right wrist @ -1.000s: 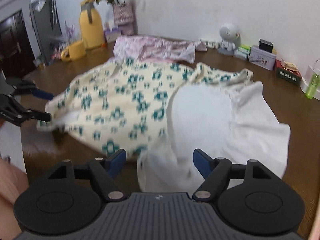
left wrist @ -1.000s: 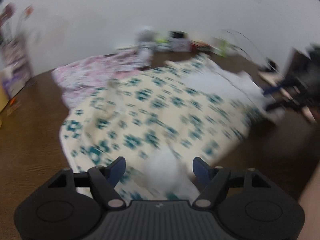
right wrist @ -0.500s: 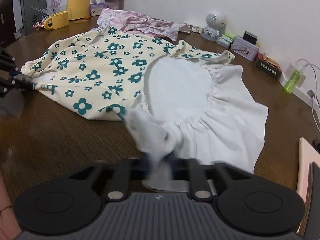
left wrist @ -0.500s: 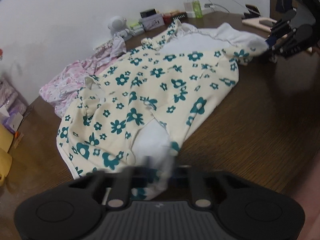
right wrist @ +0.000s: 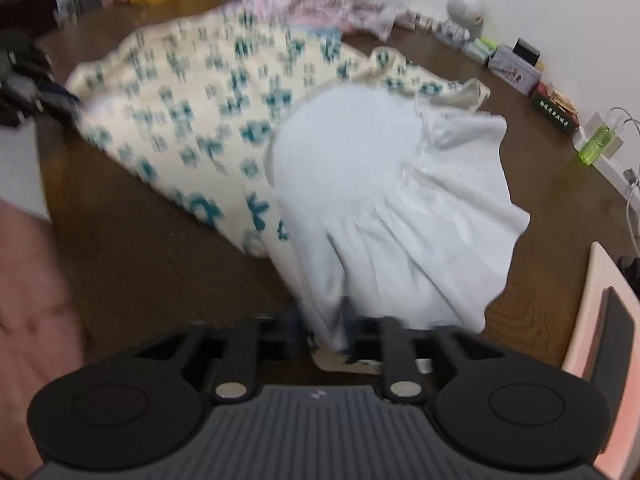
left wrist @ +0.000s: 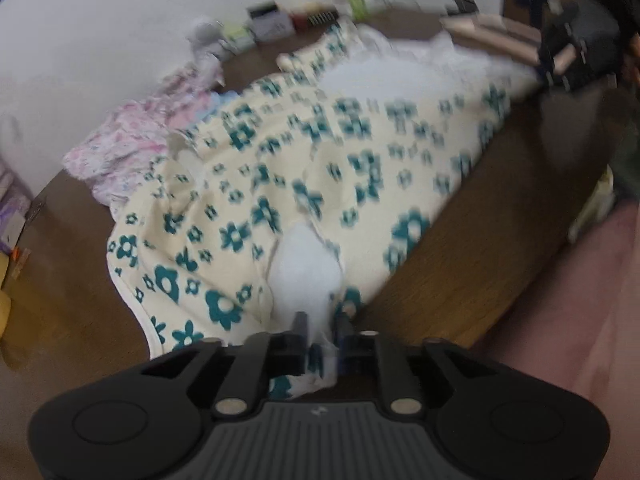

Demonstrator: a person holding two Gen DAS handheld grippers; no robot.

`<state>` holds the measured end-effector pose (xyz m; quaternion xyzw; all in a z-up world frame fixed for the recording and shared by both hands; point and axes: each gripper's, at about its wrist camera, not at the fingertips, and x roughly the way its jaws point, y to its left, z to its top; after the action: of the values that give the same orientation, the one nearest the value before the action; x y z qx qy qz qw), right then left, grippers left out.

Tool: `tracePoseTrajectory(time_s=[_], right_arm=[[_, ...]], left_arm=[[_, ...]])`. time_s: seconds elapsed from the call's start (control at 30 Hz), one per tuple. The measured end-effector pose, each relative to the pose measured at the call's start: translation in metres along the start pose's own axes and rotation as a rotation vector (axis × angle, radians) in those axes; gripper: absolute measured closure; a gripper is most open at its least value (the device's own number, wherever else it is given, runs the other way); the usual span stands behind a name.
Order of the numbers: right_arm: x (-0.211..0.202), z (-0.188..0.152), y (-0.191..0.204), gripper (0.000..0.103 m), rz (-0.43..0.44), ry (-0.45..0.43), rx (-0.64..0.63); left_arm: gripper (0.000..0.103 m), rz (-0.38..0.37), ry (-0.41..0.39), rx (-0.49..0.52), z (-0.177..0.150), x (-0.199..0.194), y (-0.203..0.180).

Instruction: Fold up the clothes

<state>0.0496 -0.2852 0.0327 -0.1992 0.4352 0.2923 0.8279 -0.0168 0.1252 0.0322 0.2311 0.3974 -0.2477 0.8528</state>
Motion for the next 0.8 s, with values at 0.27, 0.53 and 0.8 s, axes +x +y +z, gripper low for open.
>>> tracePoseTrajectory(time_s=[0.27,0.53,0.8], right_arm=[[-0.031,0.046,-0.019,0.033,0.107,-0.213,0.179],[0.036,0.081,-0.033,0.034,-0.026,-0.16,0.333],[0.064,0.069,-0.055,0.034,-0.044,-0.121,0.444]], left_arm=[[0.028,0.049,-0.243,-0.249,0.017,-0.05,0.053],[0.045,0.169,-0.155,-0.525,0.026,0.018,0.157],[0.048,0.119,-0.087,-0.494,0.04,0.079,0.206]])
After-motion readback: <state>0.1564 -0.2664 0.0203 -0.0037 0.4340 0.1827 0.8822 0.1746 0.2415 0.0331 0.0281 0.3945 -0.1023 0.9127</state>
